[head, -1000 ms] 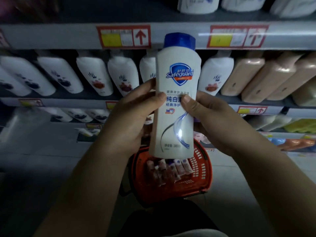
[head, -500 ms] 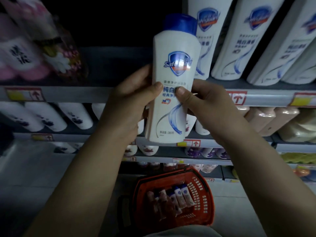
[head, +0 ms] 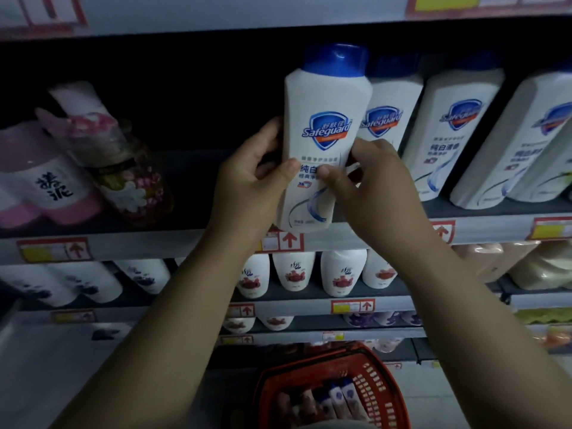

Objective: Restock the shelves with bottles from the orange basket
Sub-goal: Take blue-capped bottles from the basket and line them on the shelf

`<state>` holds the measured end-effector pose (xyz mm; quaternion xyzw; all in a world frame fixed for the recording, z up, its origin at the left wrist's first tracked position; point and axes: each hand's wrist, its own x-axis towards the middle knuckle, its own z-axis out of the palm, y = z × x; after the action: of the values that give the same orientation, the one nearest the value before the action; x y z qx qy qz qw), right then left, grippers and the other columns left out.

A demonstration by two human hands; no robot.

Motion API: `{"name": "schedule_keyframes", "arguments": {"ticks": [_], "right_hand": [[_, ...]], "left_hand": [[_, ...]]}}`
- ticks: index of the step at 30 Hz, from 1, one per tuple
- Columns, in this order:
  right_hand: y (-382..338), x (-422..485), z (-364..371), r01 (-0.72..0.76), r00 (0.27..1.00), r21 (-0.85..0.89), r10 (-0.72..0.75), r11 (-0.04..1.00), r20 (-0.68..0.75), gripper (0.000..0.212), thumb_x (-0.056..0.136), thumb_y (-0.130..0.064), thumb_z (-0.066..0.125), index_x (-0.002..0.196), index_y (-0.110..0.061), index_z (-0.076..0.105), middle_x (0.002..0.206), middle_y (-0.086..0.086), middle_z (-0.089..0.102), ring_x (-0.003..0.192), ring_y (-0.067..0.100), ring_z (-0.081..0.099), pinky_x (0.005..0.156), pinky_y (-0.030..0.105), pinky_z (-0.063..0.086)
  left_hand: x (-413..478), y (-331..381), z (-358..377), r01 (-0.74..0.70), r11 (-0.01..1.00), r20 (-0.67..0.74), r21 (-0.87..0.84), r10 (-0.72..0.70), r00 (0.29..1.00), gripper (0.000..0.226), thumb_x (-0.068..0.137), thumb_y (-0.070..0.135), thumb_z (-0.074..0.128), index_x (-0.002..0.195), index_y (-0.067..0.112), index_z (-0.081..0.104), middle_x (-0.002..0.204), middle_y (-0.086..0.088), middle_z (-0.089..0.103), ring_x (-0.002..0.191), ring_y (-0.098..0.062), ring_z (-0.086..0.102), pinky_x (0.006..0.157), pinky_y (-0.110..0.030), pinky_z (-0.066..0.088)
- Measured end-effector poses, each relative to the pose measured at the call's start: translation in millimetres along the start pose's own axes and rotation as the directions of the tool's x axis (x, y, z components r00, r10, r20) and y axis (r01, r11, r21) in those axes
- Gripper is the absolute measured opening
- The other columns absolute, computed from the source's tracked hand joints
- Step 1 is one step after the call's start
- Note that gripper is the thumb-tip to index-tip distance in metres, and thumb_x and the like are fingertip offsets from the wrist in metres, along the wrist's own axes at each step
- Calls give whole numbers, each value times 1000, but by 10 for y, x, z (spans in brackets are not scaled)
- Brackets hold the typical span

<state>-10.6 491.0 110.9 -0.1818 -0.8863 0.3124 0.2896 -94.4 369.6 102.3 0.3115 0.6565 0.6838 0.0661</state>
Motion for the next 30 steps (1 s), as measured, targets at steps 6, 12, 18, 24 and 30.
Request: {"name": "schedule_keyframes", "arguments": {"ticks": [6, 12, 18, 24, 30], "right_hand": [[15, 41, 108, 37, 997, 44, -34, 998, -64, 25, 90, -23, 57, 111, -12, 60, 100, 7, 61, 91, 21, 59, 78, 39, 52], [34, -2, 210, 22, 999, 107, -17, 994, -48, 29, 88, -25, 52, 111, -8, 57, 104, 6, 65, 97, 22, 60, 77, 44, 54], [47, -65, 285, -25, 999, 168, 32, 986, -36, 35, 88, -27, 53, 119, -10, 53, 114, 4, 62, 107, 18, 57, 83, 42, 54], [39, -153, 238, -95, 995, 266, 98, 959, 1, 39, 91, -18, 57, 130, -16, 50, 122, -7, 60, 116, 8, 54, 91, 28, 53], [-18, -360, 63, -187, 981, 484, 188, 855, 49, 49, 94, -23, 57, 140, -19, 41, 119, -19, 50, 124, 4, 48, 88, 5, 42]], "left_hand": [[174, -183, -10, -30, 999, -39, -35, 28, 999, 57, 90, -1, 54, 142, 18, 41, 136, -2, 56, 116, -6, 59, 94, -27, 50], [236, -375, 4, -11, 998, -21, -62, 10, 1000, 54, 92, -2, 51, 142, 14, 42, 133, -1, 58, 118, -7, 58, 90, -22, 50], [272, -431, 5, 29, 994, 31, -105, -26, 999, 54, 92, 1, 51, 141, 22, 43, 127, 6, 62, 117, -12, 60, 92, -34, 53], [232, -424, 34, 49, 996, 27, -69, -48, 998, 49, 92, 8, 50, 137, 27, 47, 121, 15, 62, 117, -7, 59, 95, -31, 49], [-34, -260, 70, 75, 993, 56, -88, -70, 996, 49, 100, 6, 41, 147, 18, 35, 133, 11, 55, 120, 1, 54, 99, -20, 45]]}}
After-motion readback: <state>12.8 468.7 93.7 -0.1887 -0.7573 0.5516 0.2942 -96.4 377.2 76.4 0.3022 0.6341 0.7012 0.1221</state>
